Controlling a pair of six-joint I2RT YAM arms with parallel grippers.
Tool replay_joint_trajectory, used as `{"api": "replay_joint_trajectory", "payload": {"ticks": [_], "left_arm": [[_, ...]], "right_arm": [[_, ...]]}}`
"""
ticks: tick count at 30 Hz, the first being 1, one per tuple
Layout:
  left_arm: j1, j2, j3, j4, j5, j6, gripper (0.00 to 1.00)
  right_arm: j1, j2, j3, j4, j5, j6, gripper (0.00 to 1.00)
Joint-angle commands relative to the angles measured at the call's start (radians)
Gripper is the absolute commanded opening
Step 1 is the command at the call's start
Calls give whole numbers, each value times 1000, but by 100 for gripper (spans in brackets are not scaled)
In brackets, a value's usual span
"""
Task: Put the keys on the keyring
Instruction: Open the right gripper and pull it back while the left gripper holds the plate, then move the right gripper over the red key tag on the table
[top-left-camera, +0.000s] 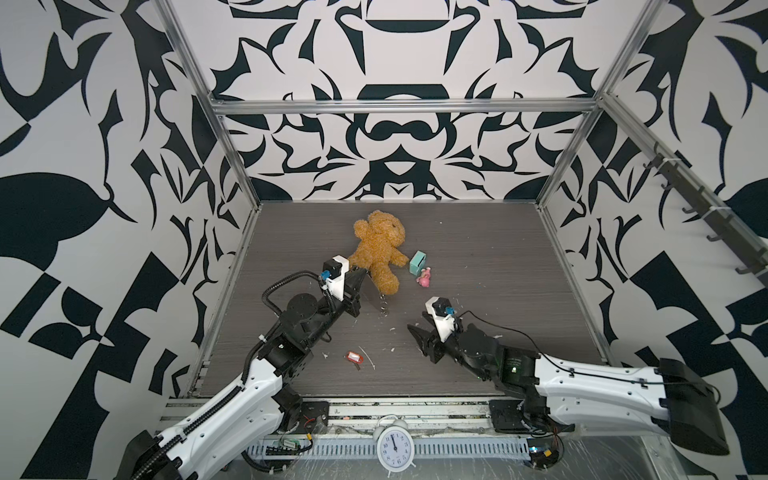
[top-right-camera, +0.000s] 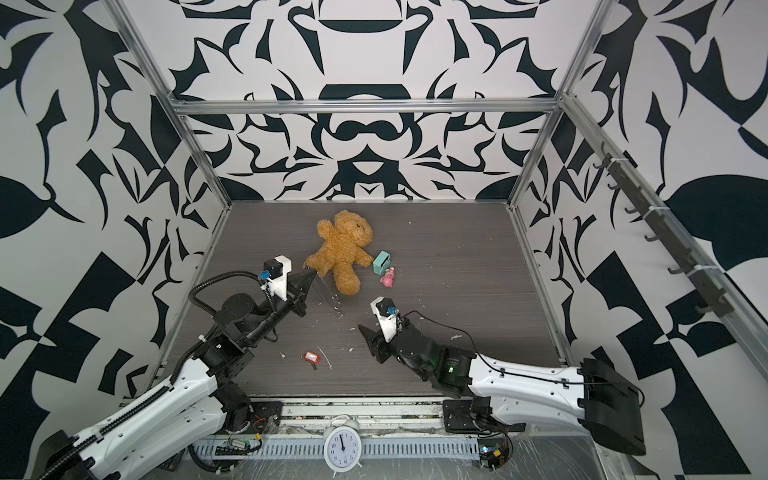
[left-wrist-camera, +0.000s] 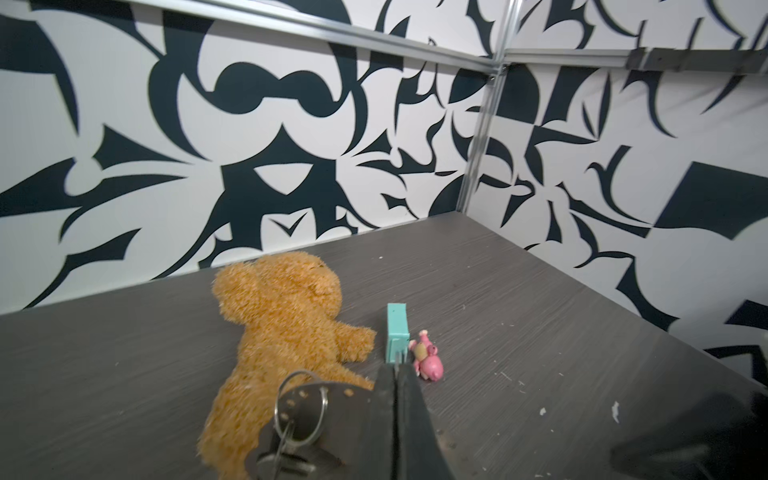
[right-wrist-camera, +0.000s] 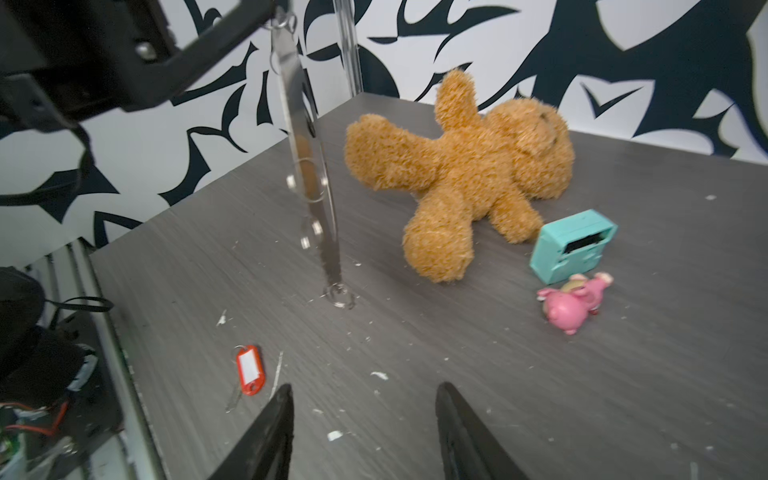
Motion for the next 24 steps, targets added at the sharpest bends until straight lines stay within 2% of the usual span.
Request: {"api": "replay_joint_trajectory", "payload": {"ticks": [1, 4, 8, 10, 13, 17, 24], "left_arm": [[4, -20, 14, -61, -130, -49, 0], [5, -46, 5, -61, -132, -60, 0], [5, -79, -8, -58, -134, -59, 0], [5, -87, -14, -51, -136, -59, 0], [5, -87, -15, -46, -131, -60, 0], [5, -78, -18, -38, -126, -63, 0], [5, -92, -26, -34, -127, -66, 0]], "right_arm": [[100, 131, 43, 135, 98, 120, 56], [157, 349, 156, 179, -14, 72, 58], [218, 577, 289, 209, -46, -50, 62], [219, 660, 340, 201, -73, -60, 62], [219, 733, 425, 74, -31, -59, 61], [220, 777, 465, -9, 26, -54, 61], [225, 875, 553, -143, 36, -58, 61]]}}
